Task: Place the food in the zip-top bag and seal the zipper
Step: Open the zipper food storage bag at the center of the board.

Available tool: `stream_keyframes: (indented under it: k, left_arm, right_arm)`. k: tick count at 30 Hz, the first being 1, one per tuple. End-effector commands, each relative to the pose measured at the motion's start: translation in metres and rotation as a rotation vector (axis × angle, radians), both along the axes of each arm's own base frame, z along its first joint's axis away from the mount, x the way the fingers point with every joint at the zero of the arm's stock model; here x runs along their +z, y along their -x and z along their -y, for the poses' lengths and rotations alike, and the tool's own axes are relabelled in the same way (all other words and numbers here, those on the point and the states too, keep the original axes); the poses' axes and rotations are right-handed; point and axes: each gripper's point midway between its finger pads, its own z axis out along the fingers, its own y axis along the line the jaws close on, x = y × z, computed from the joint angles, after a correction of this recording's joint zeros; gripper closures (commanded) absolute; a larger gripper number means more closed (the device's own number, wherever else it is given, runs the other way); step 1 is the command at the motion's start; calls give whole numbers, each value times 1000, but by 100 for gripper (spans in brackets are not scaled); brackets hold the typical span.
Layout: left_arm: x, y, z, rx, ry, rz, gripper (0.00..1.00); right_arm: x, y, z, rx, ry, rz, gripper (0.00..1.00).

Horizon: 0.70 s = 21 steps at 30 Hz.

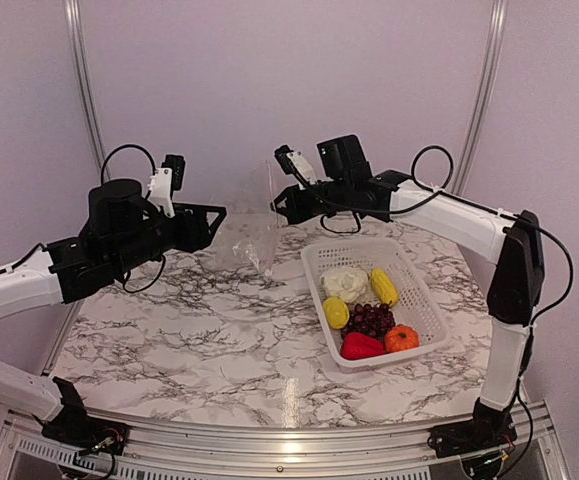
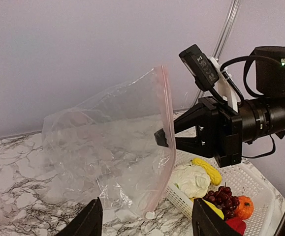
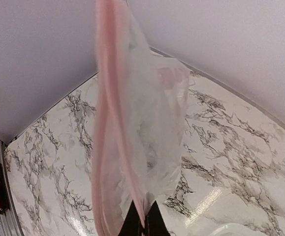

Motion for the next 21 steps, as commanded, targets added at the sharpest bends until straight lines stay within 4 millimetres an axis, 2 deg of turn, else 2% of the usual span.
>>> stream_keyframes:
  k: [1, 4, 6, 12, 21]
  left_arm:
    - [-32, -10, 22, 74, -15, -31, 35]
    - [-47, -12, 39, 68, -57, -45, 27]
    - [-55, -15, 44, 84, -80, -53, 25]
    - [-72, -23, 51, 115, -114, -64, 26]
    - [-92, -41, 59, 176, -167, -82, 32]
  right_arm:
    - [-19, 20, -29, -106, -12, -86, 100]
    - [-24, 31, -36, -109, -32, -135, 100]
    - [-25, 35, -38, -99, -44, -149, 100]
    - [-27, 39, -38, -103, -54, -178, 100]
    - [-32, 46, -42, -74, -69, -227, 100]
